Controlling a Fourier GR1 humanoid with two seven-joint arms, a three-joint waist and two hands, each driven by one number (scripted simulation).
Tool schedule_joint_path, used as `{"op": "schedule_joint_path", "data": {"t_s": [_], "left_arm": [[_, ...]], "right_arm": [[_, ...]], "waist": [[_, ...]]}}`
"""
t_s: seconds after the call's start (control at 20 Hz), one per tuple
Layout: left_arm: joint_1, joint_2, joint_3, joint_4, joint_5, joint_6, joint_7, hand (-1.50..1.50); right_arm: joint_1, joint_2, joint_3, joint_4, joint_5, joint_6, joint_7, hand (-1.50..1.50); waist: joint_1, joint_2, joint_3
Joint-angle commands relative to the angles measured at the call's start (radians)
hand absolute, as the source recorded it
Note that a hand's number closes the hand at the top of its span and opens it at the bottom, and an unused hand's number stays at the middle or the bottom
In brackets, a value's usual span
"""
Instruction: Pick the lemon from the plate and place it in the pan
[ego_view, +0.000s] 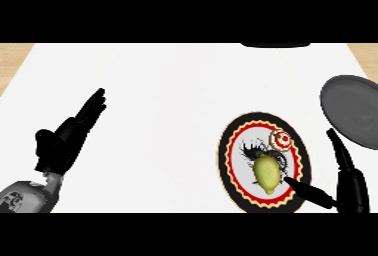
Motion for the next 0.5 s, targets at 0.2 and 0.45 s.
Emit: {"op": "schedule_joint_path", "data": {"t_s": [0.2, 0.45], "left_arm": [[-0.035, -0.018, -0.008, 0.002, -0.020, -0.003, 0.030, 0.00], [-0.021, -0.033, -0.010, -0.001, -0.031, 0.000, 0.021, 0.00]], "right_arm": [[0.005, -0.181, 0.136, -0.186, 0.250, 0.279, 0.516, -1.50], [-0.110, -0.186, 0.239, -0.320, 0.259, 0.555, 0.841, -1.50]], "waist": [[0.013, 0.004, -0.006], [0.030, 0.002, -0.004]]}}
